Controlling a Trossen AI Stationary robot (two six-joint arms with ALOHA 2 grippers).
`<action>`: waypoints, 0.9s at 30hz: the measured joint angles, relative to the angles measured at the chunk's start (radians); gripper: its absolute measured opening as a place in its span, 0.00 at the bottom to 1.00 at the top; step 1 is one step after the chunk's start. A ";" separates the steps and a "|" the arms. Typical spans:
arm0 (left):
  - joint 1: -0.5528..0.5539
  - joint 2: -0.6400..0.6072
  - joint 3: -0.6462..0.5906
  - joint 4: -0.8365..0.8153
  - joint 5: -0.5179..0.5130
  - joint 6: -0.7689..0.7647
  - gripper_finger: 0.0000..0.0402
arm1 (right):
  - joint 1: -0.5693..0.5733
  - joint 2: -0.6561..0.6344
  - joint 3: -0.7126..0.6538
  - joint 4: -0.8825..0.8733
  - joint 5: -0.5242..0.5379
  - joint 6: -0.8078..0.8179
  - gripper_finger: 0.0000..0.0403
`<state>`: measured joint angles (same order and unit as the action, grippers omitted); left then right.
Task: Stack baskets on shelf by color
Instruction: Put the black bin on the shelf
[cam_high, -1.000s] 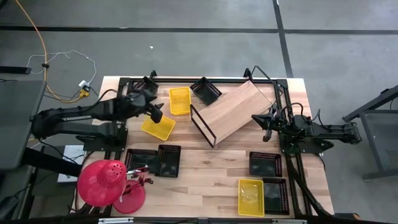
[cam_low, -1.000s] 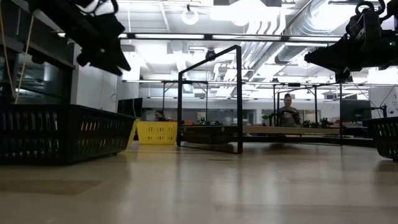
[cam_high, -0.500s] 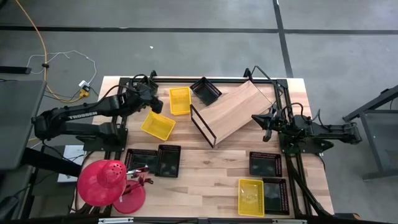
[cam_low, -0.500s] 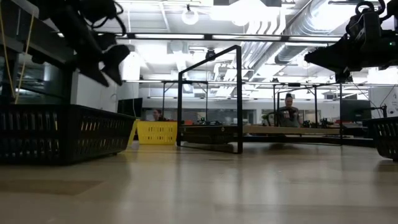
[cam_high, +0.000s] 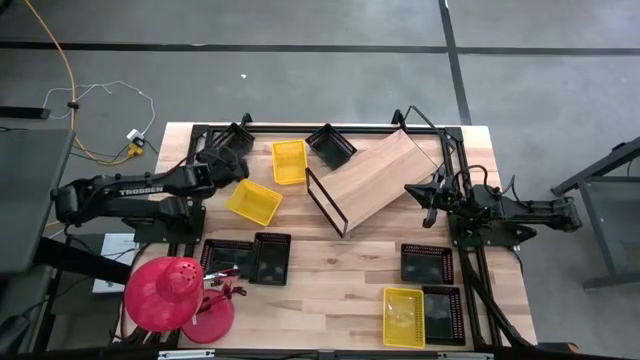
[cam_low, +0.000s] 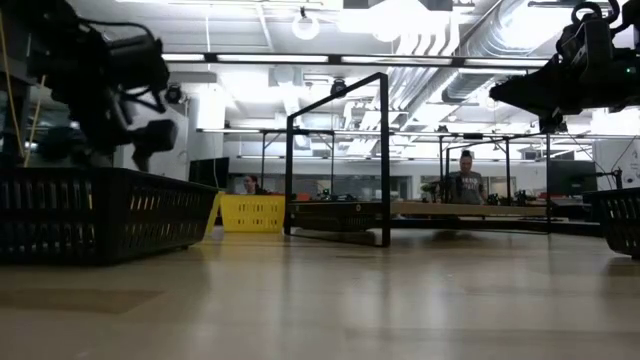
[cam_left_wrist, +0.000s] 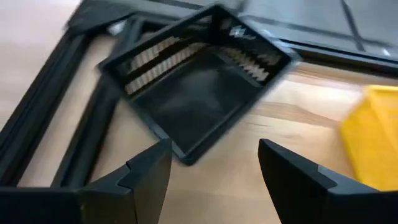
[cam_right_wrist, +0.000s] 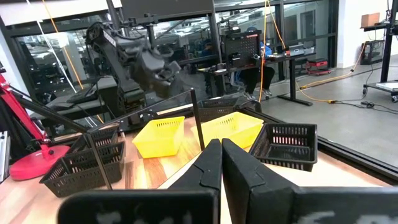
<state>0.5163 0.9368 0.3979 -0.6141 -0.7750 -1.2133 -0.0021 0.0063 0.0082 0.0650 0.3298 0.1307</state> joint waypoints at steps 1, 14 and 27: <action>-0.003 0.000 -0.012 -0.004 0.001 -0.035 0.57 | 0.000 0.000 0.000 0.000 0.000 0.000 0.00; 0.005 0.027 -0.026 -0.016 -0.132 -0.262 0.57 | 0.000 0.000 0.000 0.000 0.000 0.000 0.00; 0.073 0.211 -0.026 0.063 -0.149 -0.412 0.57 | 0.000 0.000 0.000 0.000 0.000 0.000 0.00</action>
<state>0.5890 1.1481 0.3717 -0.5515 -0.9235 -1.6252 -0.0021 0.0063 0.0082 0.0649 0.3302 0.1307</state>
